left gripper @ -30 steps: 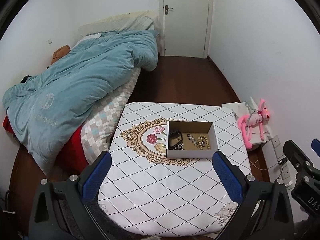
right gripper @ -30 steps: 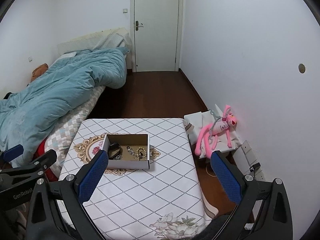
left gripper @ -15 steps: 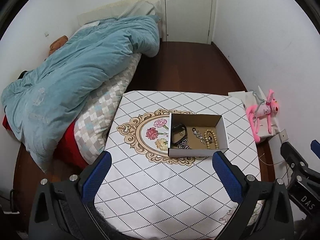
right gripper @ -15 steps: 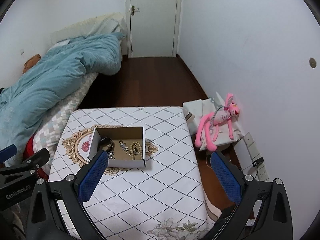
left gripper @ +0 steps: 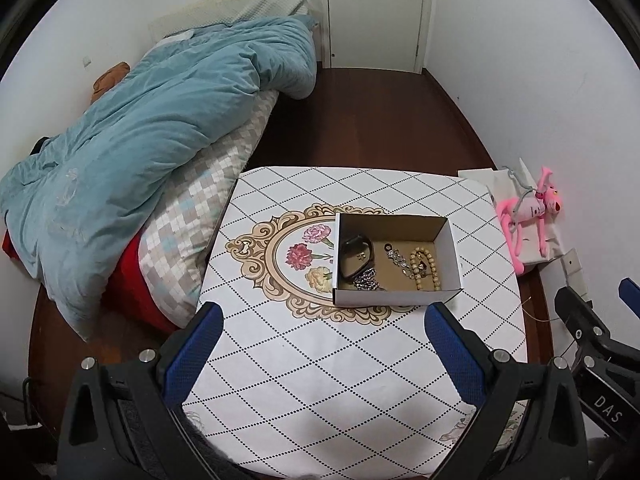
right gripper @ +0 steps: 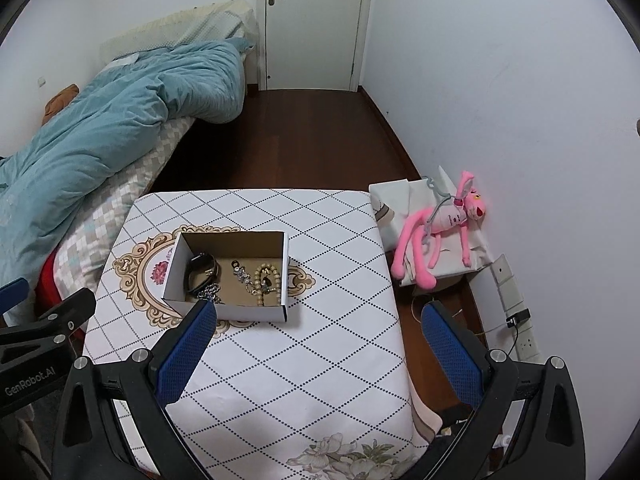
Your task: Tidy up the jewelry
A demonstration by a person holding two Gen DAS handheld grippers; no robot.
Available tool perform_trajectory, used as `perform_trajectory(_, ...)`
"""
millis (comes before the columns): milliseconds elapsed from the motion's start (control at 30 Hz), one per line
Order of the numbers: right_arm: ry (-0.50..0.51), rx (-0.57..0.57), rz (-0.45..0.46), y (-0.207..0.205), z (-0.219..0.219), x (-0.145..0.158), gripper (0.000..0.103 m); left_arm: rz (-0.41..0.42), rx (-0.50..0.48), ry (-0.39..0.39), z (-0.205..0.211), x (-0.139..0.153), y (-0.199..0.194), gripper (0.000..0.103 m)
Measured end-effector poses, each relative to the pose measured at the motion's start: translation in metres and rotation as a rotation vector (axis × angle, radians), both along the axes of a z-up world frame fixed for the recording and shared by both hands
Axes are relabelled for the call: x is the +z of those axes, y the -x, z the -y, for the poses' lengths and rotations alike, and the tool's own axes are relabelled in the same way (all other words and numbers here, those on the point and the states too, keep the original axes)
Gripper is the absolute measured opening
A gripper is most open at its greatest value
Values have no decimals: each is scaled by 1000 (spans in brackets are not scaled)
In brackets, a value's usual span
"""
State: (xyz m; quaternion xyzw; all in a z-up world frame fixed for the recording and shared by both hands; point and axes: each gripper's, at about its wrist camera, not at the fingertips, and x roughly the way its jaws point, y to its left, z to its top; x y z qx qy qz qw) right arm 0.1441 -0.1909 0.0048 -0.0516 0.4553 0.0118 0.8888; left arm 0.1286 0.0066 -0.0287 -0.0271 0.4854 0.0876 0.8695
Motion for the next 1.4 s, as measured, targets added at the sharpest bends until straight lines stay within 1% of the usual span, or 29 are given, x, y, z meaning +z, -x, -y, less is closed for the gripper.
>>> perform_trajectory(467,-7,8,-2,-2,1,3,103,-2,5,15,0,-1,-1,103)
perform_trajectory(1400,-8,17,0,1,1,4,103,6,8,12,-2,5,4,103)
